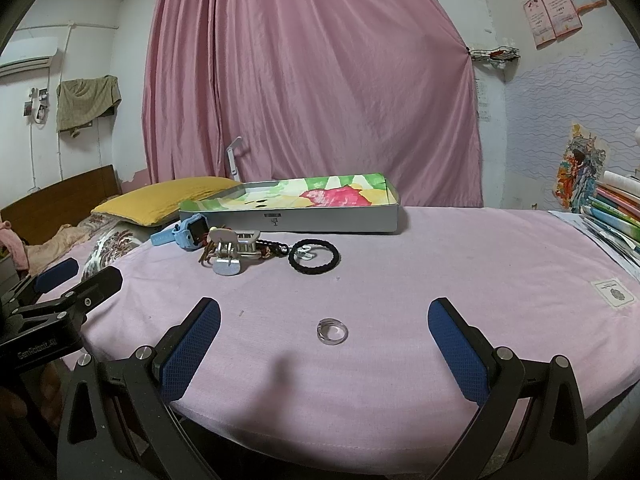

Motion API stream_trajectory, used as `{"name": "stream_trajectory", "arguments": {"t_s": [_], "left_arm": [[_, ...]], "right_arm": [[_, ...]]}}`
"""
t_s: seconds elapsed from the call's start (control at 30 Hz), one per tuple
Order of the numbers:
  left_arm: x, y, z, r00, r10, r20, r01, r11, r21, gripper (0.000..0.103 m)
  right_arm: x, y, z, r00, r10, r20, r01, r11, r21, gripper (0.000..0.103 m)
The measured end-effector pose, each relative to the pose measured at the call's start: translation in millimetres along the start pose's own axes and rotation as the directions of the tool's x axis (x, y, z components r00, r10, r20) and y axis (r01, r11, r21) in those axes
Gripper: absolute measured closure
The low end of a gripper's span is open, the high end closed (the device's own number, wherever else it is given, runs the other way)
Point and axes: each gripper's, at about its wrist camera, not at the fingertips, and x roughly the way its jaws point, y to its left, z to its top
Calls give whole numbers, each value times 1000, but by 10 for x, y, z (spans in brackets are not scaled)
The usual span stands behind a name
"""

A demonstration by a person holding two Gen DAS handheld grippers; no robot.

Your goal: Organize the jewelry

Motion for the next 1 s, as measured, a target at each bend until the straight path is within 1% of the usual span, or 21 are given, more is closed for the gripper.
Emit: {"name": "stream_trajectory", "arguments": {"t_s": [0.23,0.37,0.43,0.5,0.53,0.6,0.63,0.67,0.7,0.73,0.8,0.93,0.97,1.0], "left_arm": [[-2,8,3,1000,-3,-3,3,1000,-1,1],[24,44,42,999,-41,-29,41,999,-8,1],[60,57,72,997,-64,-48,63,998,-15,1],[108,57,102,993,-92,-69,91,996,-23,1],[132,50,106,992,-104,-77,102,994,-26,1],[210,26,110,986,-132,-105,129,991,-31,1],[242,3,110,984,-138,-115,136,990,-29,1],[262,-16,106,982,-143,-121,140,990,-26,1],[283,-34,103,981,-146,-127,145,989,-24,1],[306,-56,103,979,-153,-133,152,988,-21,1],[354,-94,110,973,-174,-149,172,985,-23,2],[473,-148,163,964,-185,-189,181,983,-38,5],[506,-148,170,962,-185,-200,180,983,-45,6],[553,-143,181,959,-184,-217,177,983,-55,10]], "right_arm": [[-22,-78,7,1000,-10,11,10,1000,24,1],[28,-117,38,1000,-14,-7,14,1000,20,1],[73,-133,37,1000,1,-23,0,1000,24,5],[104,-129,31,999,8,-39,-7,1000,21,15],[140,-122,28,998,14,-54,-13,1000,17,19],[176,-109,12,997,19,-74,-18,1000,12,32],[197,-104,7,996,20,-86,-19,1000,8,36],[216,-97,-1,995,18,-97,-18,1000,5,42],[238,-93,-5,994,14,-110,-14,1000,1,47],[261,-86,-10,992,7,-127,-7,1000,-2,49],[318,-85,-24,986,-10,-166,9,1000,-9,58],[409,-97,-54,976,-6,-218,4,1000,-10,64],[429,-91,-57,973,-6,-229,3,1000,-13,66],[441,-79,-52,973,-11,-231,7,1000,-19,69]]}}
